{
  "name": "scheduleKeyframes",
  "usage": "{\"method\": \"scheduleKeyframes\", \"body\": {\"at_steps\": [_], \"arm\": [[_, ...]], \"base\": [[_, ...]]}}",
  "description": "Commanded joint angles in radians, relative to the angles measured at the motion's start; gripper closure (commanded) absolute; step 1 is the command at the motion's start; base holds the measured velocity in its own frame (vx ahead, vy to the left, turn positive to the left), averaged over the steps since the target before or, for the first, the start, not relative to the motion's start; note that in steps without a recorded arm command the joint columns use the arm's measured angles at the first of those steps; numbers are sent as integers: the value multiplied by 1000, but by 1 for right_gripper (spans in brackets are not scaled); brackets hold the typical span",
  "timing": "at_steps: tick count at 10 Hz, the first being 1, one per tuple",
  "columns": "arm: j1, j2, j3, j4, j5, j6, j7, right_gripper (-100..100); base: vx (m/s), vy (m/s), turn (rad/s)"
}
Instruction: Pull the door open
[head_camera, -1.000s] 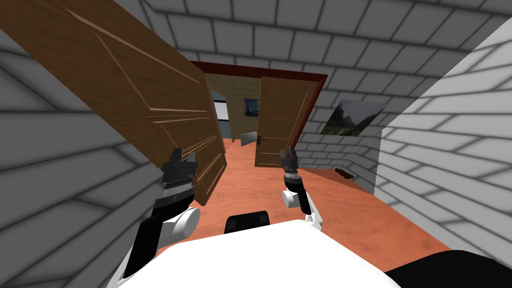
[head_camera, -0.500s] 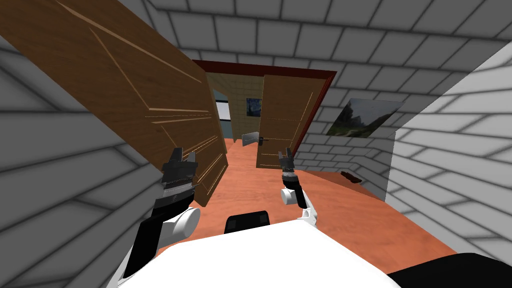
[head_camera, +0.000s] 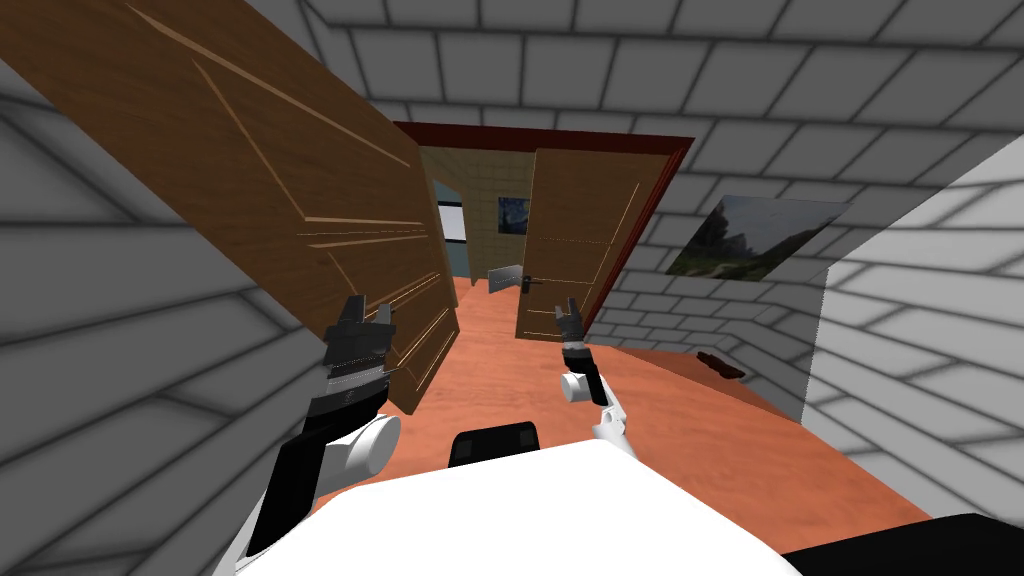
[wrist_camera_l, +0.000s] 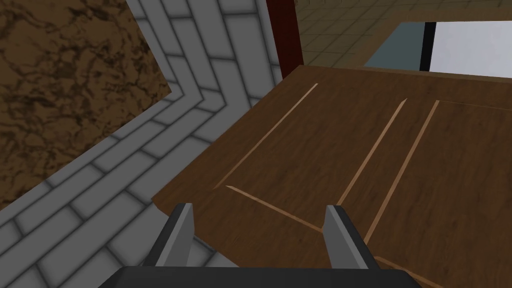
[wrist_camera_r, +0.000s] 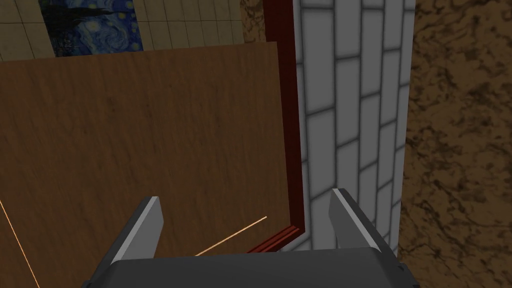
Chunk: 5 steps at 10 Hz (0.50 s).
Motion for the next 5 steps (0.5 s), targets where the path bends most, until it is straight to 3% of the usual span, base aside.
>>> {"method": "scheduleKeyframes", "body": {"at_steps": [1,4,5], "arm": [[-11,-7,-2,33,-12,-3,4,-100],[-65,-34,-8,135,-69,-1,27,-100],[-65,-34,-8,150,-69,-1,27,-100]], "base": [[76,-6,32],[84,6,84],[62,-3,35]]}}
